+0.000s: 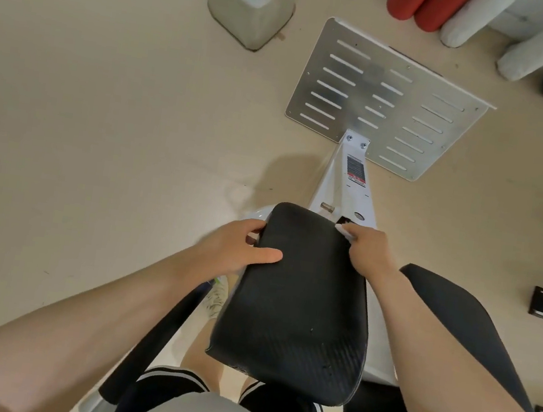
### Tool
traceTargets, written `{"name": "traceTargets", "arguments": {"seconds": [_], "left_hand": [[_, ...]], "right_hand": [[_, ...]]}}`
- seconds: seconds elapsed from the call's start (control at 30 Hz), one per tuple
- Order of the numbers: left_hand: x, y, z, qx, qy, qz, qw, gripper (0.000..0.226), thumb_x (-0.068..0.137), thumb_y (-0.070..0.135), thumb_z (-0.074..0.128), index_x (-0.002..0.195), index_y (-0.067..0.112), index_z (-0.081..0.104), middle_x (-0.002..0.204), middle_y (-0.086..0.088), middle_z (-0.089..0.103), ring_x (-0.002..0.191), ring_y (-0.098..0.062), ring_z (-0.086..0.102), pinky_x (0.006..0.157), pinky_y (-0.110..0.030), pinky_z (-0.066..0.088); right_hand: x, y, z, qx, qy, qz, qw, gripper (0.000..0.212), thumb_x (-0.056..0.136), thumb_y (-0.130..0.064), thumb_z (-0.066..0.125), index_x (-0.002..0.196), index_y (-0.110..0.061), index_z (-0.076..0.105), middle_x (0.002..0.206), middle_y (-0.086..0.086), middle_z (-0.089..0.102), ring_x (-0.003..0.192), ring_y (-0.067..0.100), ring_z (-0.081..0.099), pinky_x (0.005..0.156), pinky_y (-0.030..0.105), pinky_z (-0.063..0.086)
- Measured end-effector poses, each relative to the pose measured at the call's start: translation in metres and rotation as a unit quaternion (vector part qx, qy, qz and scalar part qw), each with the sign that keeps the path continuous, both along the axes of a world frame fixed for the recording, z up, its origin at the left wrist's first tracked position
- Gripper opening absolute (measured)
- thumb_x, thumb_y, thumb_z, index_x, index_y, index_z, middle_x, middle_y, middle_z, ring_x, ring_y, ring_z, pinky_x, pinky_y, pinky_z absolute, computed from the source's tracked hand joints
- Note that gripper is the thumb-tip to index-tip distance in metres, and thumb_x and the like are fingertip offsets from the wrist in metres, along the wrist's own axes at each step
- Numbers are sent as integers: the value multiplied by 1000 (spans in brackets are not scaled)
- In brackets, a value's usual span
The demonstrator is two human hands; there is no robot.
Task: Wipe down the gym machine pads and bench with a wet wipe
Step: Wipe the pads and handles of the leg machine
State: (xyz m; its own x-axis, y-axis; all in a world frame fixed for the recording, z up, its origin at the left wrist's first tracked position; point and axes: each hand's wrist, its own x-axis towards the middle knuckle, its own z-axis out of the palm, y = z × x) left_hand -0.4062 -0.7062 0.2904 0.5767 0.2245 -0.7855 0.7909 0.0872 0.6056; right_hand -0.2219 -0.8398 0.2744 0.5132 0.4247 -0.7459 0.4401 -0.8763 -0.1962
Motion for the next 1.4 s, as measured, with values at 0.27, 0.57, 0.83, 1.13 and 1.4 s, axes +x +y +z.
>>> {"name": "traceTargets", "arguments": {"seconds": [0.27,0.57,0.83,1.13,1.4], "left_hand": [[-2,-1,2,-66,-51,93,992,26,82,14,68,98,33,62,87,19,68,74,7,64,61,-3,46],[3,3,3,-45,-7,56,997,37,82,19,68,116,32,60,111,12,65,106,-8,59,91,-21,43],[6,-3,5,-77,0,102,992,36,84,14,64,117,26,58,107,12,65,90,0,63,76,-11,50],[3,-7,-1,31,19,82,996,27,76,21,74,99,17,61,97,0,58,81,-15,59,76,-22,49],[-15,-4,15,-60,11,80,995,25,78,21,72,99,31,63,101,13,67,92,1,63,85,-16,49]], "right_hand": [[-51,66,10,108,105,88,985,37,92,0,33,121,-6,55,126,14,57,116,31,50,97,34,38],[8,-35,-2,49,-2,-38,998,36,94,-4,34,108,-21,63,103,8,62,95,28,56,76,27,40],[-39,18,9,164,83,35,982,31,96,-26,40,112,-11,62,122,6,61,120,25,50,98,33,39],[-4,-44,1,82,-3,-36,996,34,100,-30,34,99,-13,64,92,8,66,90,25,61,71,28,40],[-69,50,15,155,38,107,981,32,98,-13,33,114,-9,59,112,13,64,107,31,57,91,37,44]]}}
